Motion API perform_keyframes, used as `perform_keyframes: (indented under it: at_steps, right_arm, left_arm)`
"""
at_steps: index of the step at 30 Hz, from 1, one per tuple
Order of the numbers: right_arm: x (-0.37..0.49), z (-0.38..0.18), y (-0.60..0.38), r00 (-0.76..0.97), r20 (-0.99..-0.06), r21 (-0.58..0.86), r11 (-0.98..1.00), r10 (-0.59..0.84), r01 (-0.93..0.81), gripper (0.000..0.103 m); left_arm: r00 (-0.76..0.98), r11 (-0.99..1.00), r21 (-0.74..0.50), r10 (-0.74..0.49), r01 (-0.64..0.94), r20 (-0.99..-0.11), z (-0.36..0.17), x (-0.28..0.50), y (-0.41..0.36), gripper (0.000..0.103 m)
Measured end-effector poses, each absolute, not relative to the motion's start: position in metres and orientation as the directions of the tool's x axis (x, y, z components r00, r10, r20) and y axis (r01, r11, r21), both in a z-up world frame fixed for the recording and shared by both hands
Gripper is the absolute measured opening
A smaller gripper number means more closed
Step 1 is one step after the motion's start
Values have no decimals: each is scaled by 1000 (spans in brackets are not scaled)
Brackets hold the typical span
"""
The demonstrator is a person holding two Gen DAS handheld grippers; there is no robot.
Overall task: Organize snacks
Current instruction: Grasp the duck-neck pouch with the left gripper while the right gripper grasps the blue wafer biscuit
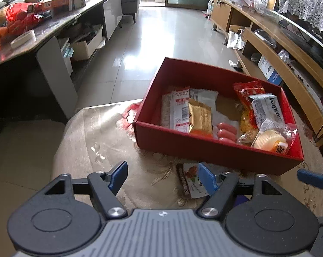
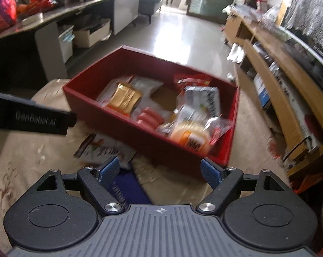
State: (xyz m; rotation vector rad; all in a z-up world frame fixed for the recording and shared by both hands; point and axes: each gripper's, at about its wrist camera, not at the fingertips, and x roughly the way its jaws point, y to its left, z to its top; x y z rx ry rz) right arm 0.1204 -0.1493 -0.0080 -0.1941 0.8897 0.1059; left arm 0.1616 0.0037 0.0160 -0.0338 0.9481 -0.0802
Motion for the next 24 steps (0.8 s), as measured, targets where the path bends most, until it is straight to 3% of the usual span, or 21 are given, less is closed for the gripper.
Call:
perform_keyframes:
  at_steps: [24]
  right_arm:
    - [121, -71, -126, 438, -889, -20, 945, 132, -325, 90]
  left_arm:
    - [436, 977, -159, -206, 142, -876, -34, 207, -29, 78]
